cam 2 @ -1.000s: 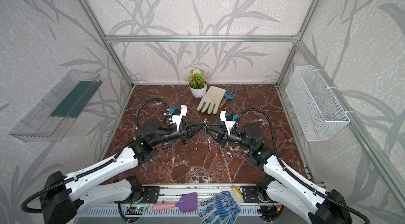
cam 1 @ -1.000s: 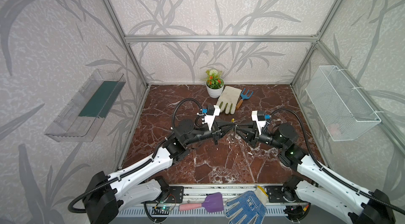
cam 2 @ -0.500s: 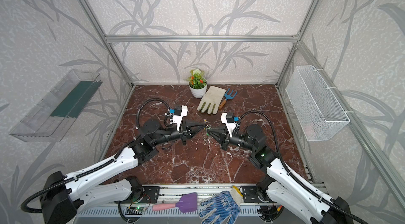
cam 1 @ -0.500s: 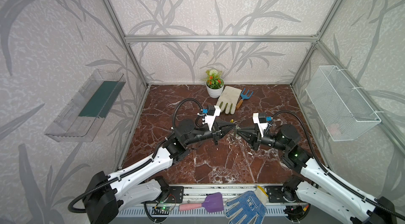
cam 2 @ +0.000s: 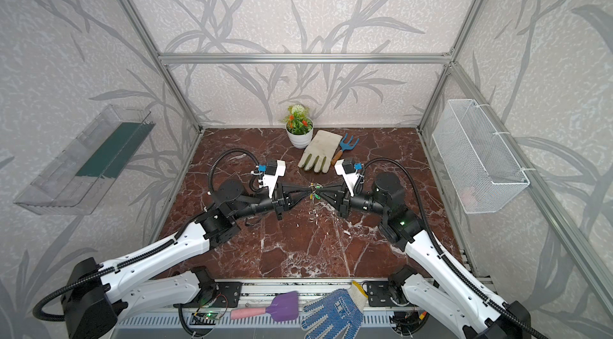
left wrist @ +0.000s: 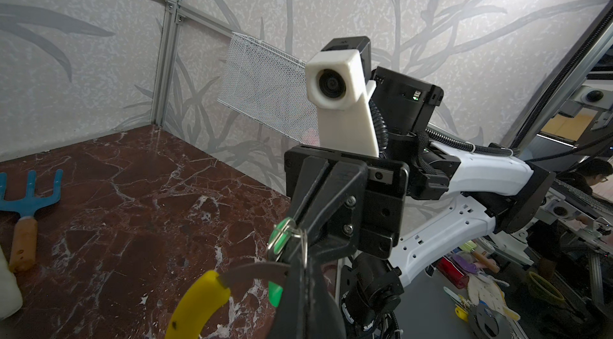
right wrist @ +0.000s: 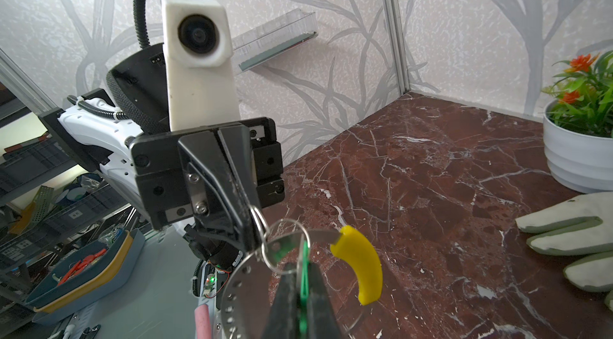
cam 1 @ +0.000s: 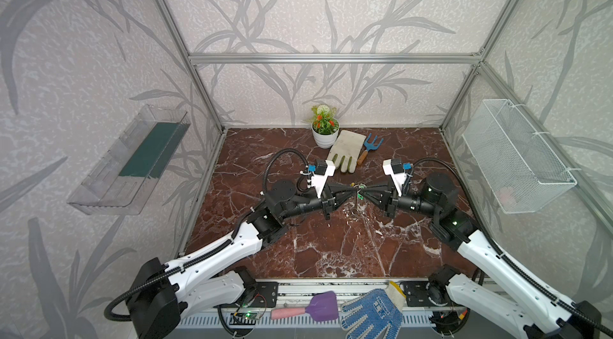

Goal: Put the keys on the keyring

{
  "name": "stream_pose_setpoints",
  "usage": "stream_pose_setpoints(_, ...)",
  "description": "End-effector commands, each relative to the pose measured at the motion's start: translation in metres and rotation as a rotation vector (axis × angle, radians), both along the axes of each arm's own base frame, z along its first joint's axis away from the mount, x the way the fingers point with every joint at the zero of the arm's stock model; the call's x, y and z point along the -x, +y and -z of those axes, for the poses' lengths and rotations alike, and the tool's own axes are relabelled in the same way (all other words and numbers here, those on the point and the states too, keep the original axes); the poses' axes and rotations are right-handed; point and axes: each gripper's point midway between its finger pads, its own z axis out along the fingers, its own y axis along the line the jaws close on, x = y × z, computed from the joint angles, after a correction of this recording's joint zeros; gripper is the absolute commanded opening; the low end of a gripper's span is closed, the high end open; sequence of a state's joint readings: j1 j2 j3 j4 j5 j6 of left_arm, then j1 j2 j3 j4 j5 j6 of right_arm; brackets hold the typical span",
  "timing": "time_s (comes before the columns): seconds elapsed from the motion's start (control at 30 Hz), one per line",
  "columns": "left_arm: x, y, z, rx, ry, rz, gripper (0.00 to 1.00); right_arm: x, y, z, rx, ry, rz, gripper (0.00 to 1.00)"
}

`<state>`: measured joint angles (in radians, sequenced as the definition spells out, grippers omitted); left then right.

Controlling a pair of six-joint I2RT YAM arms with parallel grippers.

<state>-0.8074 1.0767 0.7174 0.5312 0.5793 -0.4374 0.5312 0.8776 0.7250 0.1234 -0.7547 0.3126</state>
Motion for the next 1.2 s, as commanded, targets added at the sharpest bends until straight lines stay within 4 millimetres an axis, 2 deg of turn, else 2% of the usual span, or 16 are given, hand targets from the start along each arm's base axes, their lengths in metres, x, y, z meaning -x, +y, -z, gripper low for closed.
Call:
stream_pose_setpoints(0.0, 0.003, -0.001, -0.009, 0.014, -0.034, 0.019, 0.00, 0.007, 0.000, -0.011, 0.010, -0.010, -0.034, 0.00)
stream_pose_setpoints(0.7, -0.004, -0.010, 0.026, -0.113, 0.015, 0.015, 0.00, 0.003, -0.008, -0.028, 0.111, -0.078, 0.018, 0.00)
stream_pose_setpoints(0.73, -0.005, -0.010, 0.027, -0.115, 0.016, 0.008, 0.03, 0.003, -0.009, -0.029, 0.115, -0.079, 0.018, 0.00)
stream_pose_setpoints(0.8, -0.008, -0.009, 0.029, -0.119, 0.021, -0.013, 0.17, 0.003, -0.009, -0.029, 0.122, -0.080, 0.017, 0.00)
stream_pose_setpoints(0.9, -0.012, -0.004, 0.028, -0.121, 0.012, -0.055, 0.27, 0.003, -0.010, -0.028, 0.131, -0.081, 0.022, 0.00)
stream_pose_setpoints(1.0, -0.015, 0.001, 0.026, -0.121, 0.004, -0.093, 0.29, 0.002, -0.011, -0.027, 0.142, -0.079, 0.030, 0.00)
stream_pose_setpoints(1.17, -0.024, 0.015, 0.020, -0.106, -0.003, -0.188, 0.41, -0.003, -0.011, -0.020, 0.178, -0.069, 0.045, 0.00)
